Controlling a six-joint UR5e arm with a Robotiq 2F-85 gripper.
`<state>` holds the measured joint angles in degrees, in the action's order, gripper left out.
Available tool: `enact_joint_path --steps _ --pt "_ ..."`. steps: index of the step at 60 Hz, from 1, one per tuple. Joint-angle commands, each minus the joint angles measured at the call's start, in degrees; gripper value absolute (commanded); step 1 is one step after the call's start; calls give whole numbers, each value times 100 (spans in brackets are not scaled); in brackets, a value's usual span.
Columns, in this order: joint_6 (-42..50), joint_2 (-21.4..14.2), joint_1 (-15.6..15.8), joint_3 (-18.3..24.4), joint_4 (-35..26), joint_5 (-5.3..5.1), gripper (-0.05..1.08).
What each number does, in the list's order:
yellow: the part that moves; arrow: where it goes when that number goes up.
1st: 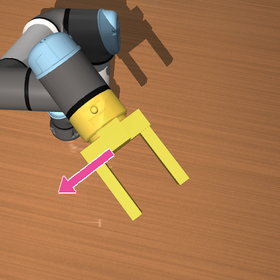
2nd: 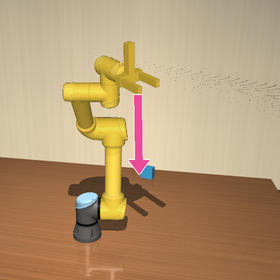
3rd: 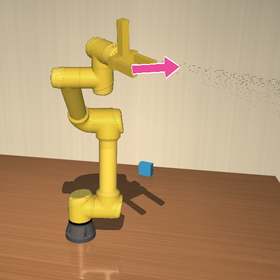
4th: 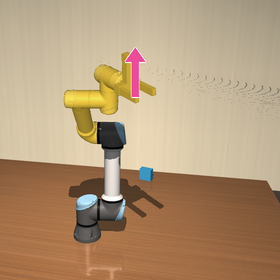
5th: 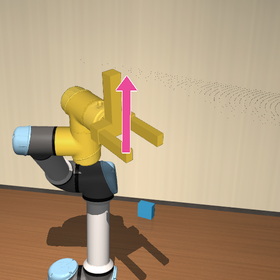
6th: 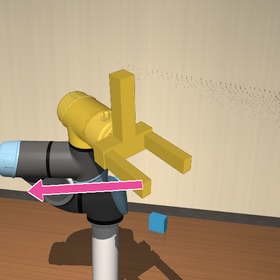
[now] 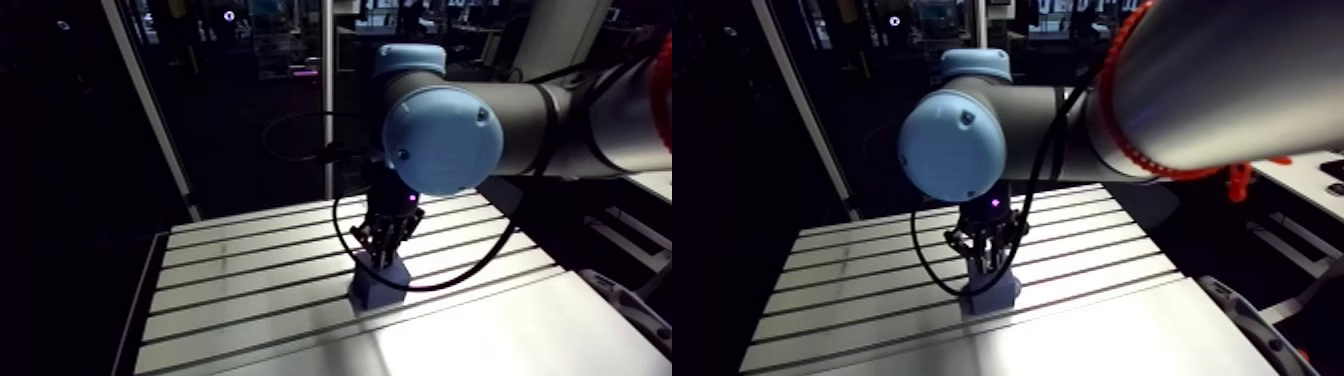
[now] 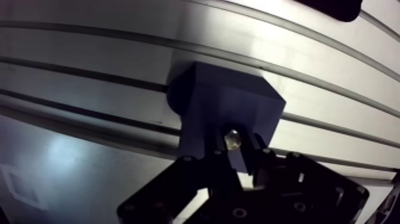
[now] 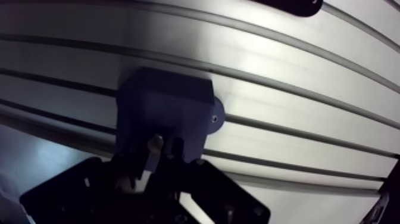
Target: Pick up the M10 bolt and insert it into the hex recess until seated.
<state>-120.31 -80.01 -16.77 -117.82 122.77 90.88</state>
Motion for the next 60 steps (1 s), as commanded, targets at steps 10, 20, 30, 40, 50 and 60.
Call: enact_joint_path --steps 10,20,30,40,50,60 --pt "-526 -1 7 -9 -20 -14 72" --pt "-753 -1 7 -2 -36 -5 72" --pt "-924 8 -2 17 -38 4 72" --pt "-1192 8 -2 26 -46 4 72" --pt "-1424 16 -2 18 -22 12 72" --pt "-1566 17 -2 1 -11 5 72"
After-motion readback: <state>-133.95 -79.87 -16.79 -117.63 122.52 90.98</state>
